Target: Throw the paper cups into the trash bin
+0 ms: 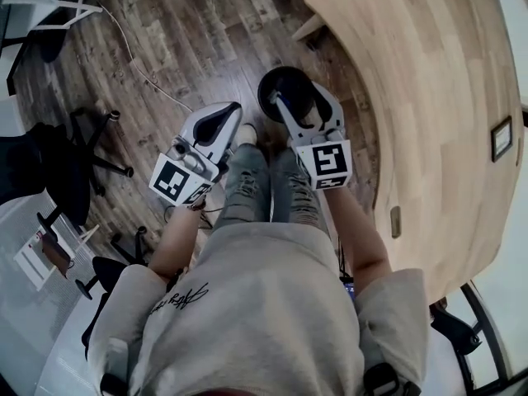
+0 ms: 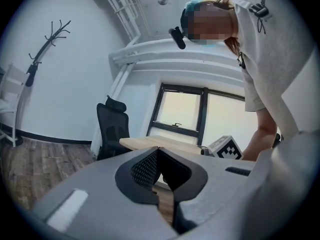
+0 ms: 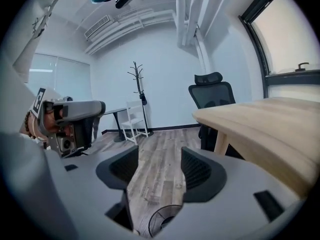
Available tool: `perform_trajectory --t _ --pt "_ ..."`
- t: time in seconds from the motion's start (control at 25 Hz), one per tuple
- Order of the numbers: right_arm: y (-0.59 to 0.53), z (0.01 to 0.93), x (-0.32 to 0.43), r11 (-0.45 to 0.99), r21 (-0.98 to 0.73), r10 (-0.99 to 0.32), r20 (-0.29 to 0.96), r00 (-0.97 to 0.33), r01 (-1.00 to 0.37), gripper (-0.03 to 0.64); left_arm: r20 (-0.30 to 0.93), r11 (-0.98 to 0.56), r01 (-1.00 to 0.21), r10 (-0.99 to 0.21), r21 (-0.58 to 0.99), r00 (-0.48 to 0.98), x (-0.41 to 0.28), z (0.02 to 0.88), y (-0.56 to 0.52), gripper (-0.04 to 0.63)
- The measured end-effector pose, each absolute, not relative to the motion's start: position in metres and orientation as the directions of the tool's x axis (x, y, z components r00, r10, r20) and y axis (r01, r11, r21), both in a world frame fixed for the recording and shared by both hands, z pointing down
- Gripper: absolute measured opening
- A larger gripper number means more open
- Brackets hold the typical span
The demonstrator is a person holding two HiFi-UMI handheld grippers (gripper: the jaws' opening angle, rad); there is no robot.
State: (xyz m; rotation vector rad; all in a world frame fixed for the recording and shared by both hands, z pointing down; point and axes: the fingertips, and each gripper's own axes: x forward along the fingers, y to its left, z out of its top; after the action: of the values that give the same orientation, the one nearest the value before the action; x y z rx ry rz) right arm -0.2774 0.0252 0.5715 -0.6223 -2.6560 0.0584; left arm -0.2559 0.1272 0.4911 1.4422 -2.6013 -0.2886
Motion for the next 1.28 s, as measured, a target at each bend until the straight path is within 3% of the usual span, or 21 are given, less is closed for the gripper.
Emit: perform_trajectory --t 1.28 --pt "0.036 0.357 -0.277 0.853 -0.027 0.520 0.133 -0.844 0.521 0.270 -0.081 0.501 -0.861 -0.858 0.082 -0.507 -0.249 0.322 0.134 0.003"
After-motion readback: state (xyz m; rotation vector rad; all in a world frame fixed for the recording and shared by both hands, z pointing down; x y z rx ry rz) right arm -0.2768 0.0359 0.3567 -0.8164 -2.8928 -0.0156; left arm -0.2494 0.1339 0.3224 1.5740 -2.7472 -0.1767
